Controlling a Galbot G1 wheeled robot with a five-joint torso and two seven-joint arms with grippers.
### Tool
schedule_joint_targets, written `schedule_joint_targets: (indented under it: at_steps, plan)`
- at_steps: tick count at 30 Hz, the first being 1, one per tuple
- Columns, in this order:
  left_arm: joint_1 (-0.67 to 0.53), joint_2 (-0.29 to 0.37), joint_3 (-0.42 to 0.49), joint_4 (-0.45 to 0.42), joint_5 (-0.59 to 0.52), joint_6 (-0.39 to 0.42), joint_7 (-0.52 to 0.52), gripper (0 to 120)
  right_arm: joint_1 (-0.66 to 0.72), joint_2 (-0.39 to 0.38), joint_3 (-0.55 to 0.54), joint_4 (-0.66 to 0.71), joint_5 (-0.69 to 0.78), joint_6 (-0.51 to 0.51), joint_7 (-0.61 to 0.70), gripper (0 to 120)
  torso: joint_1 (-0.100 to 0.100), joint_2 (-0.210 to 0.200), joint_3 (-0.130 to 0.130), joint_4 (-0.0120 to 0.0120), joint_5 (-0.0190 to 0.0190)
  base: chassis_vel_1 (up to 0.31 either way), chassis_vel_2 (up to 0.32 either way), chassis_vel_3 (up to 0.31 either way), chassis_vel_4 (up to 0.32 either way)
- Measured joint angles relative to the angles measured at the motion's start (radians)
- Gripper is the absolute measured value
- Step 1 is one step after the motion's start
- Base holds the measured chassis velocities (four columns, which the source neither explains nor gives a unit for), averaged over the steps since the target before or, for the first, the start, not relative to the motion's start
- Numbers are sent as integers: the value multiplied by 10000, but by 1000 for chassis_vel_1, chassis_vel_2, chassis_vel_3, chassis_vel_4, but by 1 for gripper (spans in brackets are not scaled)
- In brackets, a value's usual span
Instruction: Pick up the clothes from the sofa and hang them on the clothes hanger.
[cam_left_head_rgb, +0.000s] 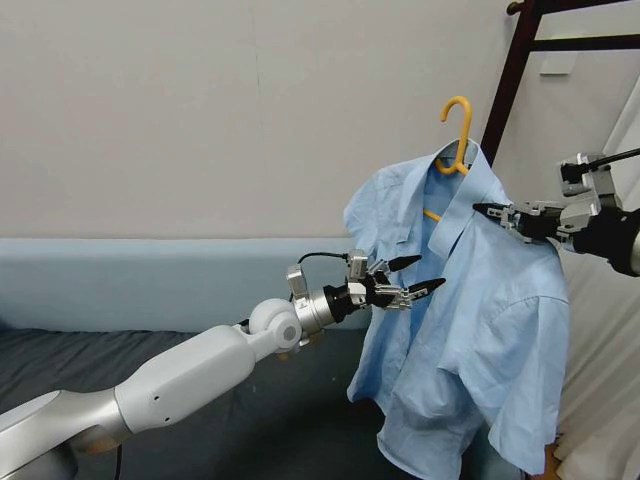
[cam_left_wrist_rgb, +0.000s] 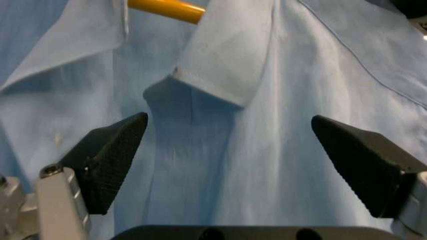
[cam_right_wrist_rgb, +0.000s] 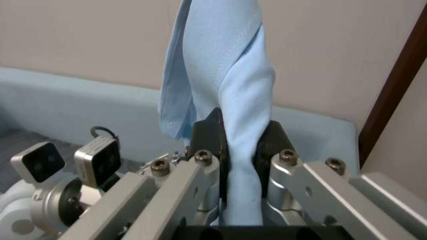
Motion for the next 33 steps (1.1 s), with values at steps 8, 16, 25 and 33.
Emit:
schedule_joint_targets:
  at_steps: [8,16,25,33]
  plan:
    - [-238,-539,-79,509,16,-54,-51,91,-12,-65,-29,37,-52,-31,-27,8,0,0,-1,-2,1,0,0,0,0]
    - [-204,-502,-217,532,45,-197,-85,64,-65,-81,-107,-64,-245,-127,-84,8,0,0,0,0,0,0,0,0,0]
    - [-173,-385,-275,553,63,-270,-84,33,-118,-3,-145,-94,-356,-147,-97,8,0,0,0,-1,0,0,0,0,0]
    - [-259,-224,-246,492,72,-272,-76,1,-117,22,-145,-83,-366,-187,-151,8,0,0,-1,0,-1,0,0,0,0]
